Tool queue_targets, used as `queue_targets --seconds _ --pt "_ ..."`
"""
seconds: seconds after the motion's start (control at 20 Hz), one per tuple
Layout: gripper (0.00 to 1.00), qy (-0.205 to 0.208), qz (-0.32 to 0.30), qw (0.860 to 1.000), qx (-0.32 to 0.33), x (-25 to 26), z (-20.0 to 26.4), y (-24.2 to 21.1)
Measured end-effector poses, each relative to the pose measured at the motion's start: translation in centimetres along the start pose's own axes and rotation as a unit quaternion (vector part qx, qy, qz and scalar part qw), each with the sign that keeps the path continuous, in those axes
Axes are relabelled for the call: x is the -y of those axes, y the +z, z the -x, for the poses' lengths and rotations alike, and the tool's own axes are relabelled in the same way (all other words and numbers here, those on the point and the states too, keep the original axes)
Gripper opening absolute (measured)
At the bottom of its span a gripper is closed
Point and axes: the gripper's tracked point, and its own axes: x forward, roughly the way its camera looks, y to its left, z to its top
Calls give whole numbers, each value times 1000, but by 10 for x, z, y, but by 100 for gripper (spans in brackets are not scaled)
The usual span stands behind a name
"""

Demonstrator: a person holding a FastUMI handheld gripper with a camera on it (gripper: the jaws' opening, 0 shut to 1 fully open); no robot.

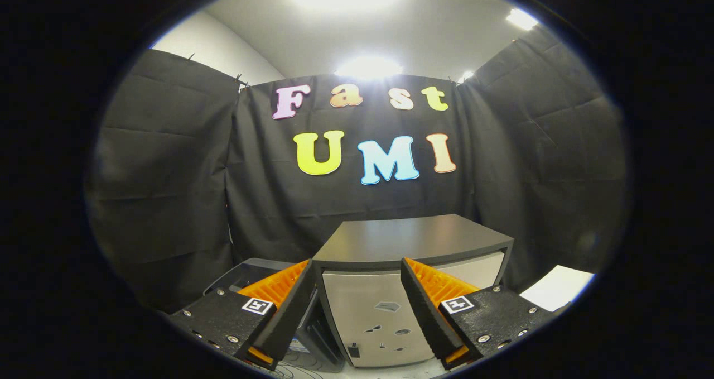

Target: Put the clothes into the washing machine and then close the washing machine lid.

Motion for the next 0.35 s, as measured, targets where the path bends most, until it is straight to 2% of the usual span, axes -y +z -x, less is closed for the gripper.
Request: queue_targets --seconds 0.35 --pt "94 12 0 1000 -7 1 12 -10"
